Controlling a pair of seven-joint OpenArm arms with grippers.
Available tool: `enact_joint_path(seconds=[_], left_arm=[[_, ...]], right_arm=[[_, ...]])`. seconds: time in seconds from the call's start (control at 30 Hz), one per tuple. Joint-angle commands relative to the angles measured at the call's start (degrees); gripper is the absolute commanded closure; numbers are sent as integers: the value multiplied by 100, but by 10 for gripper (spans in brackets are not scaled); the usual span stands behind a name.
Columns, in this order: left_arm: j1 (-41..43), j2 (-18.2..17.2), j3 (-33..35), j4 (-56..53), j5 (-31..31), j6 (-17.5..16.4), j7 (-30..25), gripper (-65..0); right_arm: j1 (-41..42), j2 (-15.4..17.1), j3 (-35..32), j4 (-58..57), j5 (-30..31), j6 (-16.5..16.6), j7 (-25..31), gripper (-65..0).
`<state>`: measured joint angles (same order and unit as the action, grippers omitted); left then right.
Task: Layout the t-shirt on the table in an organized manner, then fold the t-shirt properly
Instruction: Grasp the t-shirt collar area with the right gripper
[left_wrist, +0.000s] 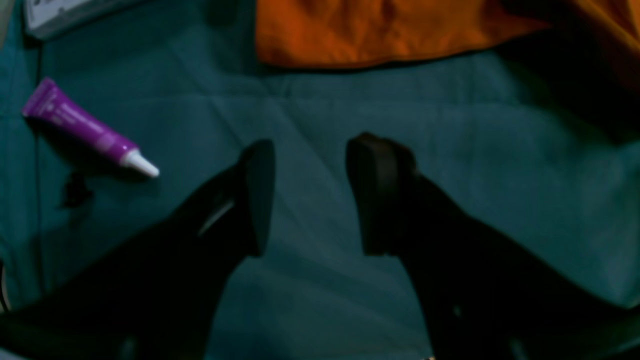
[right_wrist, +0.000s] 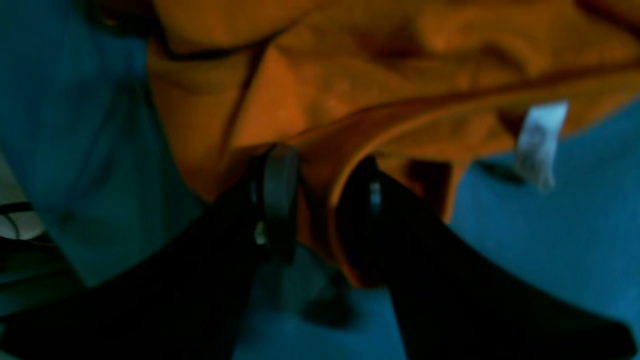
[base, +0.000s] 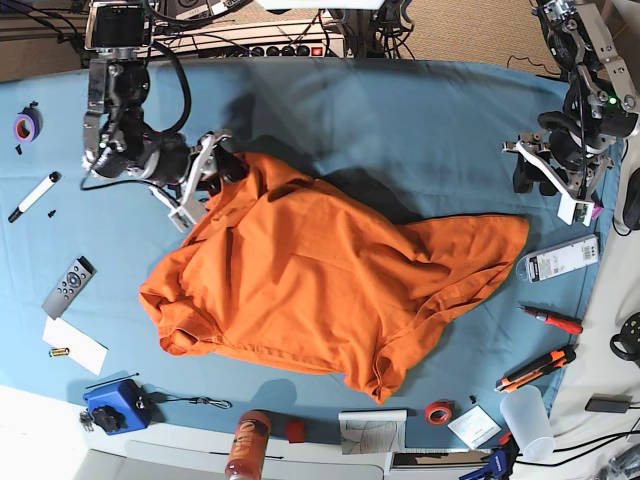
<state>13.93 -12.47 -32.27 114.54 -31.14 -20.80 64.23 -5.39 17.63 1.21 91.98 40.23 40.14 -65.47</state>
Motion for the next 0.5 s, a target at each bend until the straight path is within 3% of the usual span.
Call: enact_joint_path(seconds=[0.0,0.1,0.23,0.47], left_arm=[[-31,-55,-17,116,-61,0,-125,-279],[-31,-55,-17,116,-61,0,-125,-279],[-31,-55,-17,116,-63,-2,-125,-279],[-28,-55,-15,116,-70,-4,-127,-279]], right_arm=[[-33,13,-170,-17,-323,-14,-210,-181],[-33,13,-476,-17,-658,-24,-96,-166],[-28,11,-717,-15,-833,-533,-140,0],[-13,0,-697,1056,-815,-527,44,0]])
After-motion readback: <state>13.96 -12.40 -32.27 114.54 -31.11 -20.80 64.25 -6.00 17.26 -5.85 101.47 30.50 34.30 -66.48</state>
